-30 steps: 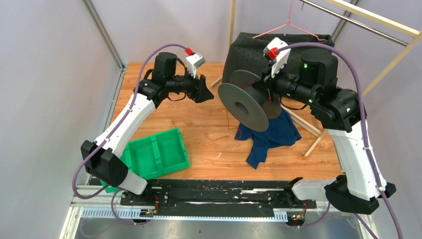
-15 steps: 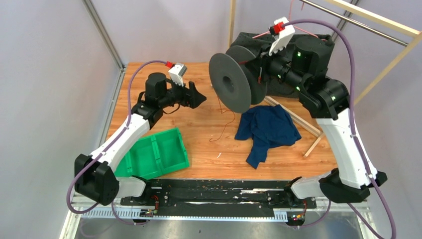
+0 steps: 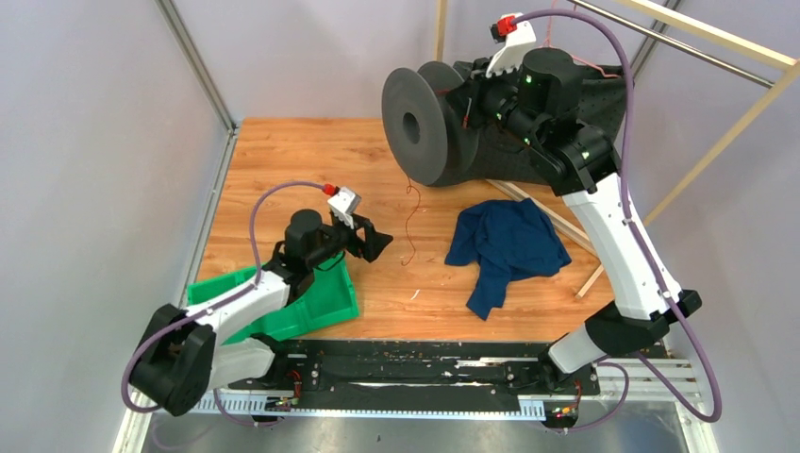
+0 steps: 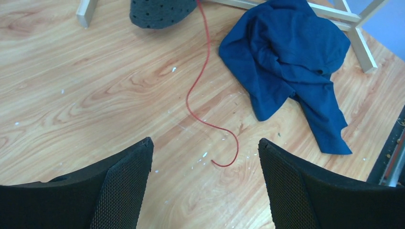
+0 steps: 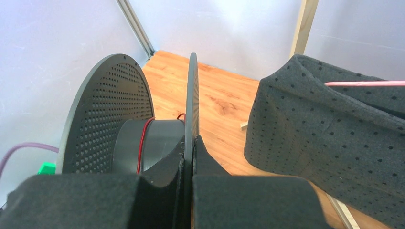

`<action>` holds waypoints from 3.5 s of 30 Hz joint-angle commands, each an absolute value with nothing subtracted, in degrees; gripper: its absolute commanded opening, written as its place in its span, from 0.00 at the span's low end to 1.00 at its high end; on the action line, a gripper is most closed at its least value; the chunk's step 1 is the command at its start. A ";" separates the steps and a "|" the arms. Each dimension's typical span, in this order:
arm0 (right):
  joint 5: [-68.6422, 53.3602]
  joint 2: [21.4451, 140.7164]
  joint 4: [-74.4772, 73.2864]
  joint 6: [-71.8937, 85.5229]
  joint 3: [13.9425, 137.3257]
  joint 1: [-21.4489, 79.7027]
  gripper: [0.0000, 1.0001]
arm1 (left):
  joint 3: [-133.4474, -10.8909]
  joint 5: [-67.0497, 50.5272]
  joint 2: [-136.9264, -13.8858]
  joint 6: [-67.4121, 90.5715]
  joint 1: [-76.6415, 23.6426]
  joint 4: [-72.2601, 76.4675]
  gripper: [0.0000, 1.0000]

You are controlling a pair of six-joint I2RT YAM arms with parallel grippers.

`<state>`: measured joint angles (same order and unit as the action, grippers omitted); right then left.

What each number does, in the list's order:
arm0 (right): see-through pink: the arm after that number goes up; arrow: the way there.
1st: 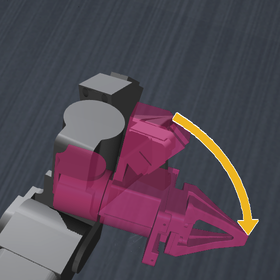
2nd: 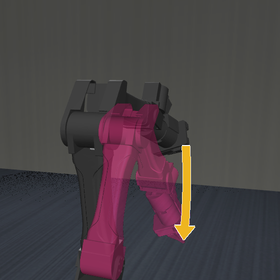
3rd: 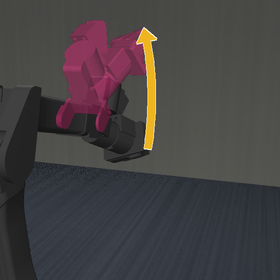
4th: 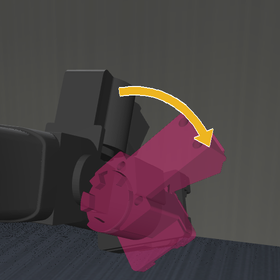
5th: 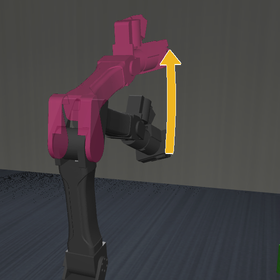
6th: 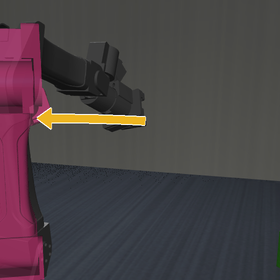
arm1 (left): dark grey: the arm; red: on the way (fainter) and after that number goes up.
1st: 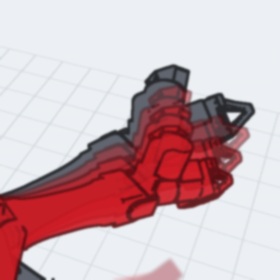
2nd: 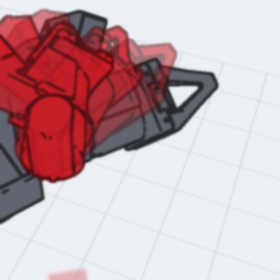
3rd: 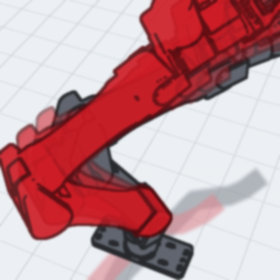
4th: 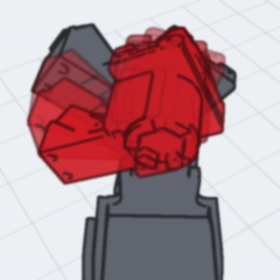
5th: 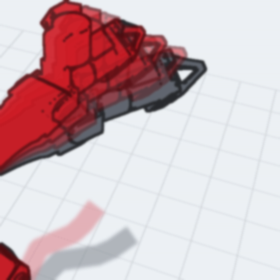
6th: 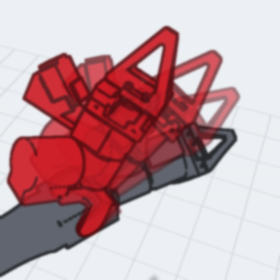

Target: Wrap the cables

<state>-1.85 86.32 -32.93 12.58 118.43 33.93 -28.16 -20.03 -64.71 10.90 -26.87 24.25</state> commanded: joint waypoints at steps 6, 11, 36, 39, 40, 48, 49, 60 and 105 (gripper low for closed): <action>-1.38 84.87 -25.05 15.47 120.32 31.96 0.01 | -29.00 -7.34 -78.76 9.71 -33.64 46.53 0.83; -1.65 84.08 -25.03 15.58 119.57 30.79 0.01 | -32.75 -5.77 -86.96 12.76 -34.00 50.15 0.82; -3.73 83.01 -25.05 16.38 117.87 27.20 0.01 | -43.84 -2.99 -108.76 18.11 -39.62 62.31 0.42; -4.35 83.23 -24.90 16.74 117.86 26.94 0.01 | -43.94 -3.56 -108.54 17.53 -39.68 61.83 0.59; -4.66 83.31 -24.80 16.90 117.86 26.90 0.01 | -44.02 -3.74 -108.42 16.89 -39.59 61.53 0.63; -5.94 83.23 -24.49 17.61 117.44 26.63 0.01 | -44.80 -2.32 -106.47 11.10 -39.64 59.06 0.68; -6.02 83.23 -24.52 17.66 117.42 26.63 0.01 | -44.94 -1.87 -106.36 10.62 -39.65 59.02 0.68; -7.18 83.07 -24.01 18.32 116.87 26.32 0.01 | -49.89 -1.45 -109.29 9.85 -39.74 58.84 0.70; -7.61 87.70 -28.28 14.14 104.28 31.76 0.01 | -82.92 -36.13 -67.70 -3.15 -39.85 -22.67 0.00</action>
